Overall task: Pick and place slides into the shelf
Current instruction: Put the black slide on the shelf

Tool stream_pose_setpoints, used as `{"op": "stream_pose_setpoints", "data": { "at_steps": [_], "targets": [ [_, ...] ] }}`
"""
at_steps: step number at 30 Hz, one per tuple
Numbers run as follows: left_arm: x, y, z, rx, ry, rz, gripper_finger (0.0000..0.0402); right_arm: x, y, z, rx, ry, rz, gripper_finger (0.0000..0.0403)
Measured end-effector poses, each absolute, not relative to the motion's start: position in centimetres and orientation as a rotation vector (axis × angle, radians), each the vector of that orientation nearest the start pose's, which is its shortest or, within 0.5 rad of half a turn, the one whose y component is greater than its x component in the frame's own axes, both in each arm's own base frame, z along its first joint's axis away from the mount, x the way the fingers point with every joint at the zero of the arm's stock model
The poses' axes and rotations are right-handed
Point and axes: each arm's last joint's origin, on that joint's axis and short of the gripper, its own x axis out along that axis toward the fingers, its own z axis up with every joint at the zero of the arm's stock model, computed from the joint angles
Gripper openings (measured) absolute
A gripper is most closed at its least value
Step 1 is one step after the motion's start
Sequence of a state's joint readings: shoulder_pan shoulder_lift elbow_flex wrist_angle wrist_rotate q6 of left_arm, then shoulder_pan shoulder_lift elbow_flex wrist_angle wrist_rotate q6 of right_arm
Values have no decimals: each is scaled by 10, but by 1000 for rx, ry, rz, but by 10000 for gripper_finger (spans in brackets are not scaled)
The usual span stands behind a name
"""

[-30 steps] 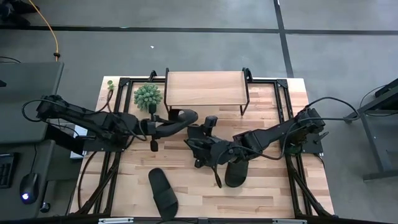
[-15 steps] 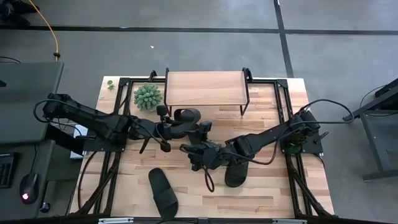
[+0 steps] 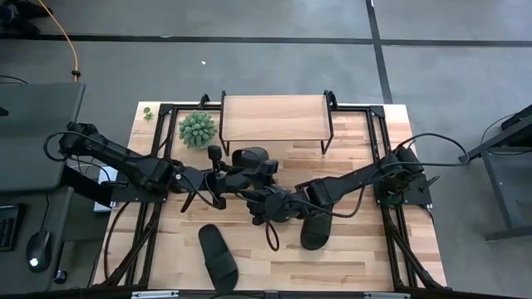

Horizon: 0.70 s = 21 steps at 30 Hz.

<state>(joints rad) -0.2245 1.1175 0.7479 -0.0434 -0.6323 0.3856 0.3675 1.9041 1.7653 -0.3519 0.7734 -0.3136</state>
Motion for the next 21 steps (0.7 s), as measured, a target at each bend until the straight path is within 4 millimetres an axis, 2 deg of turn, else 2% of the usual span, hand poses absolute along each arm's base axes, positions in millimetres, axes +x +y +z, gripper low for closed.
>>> {"op": "stream_pose_setpoints", "data": {
  "at_steps": [18, 21],
  "targets": [
    [236, -38, 275, 537, 441, 329, 108, 426, 133, 330, -552, 447, -299, 247],
    [236, -38, 275, 534, 438, 311, 108, 427, 132, 331, -529, 433, -306, 236]
  ]
}}
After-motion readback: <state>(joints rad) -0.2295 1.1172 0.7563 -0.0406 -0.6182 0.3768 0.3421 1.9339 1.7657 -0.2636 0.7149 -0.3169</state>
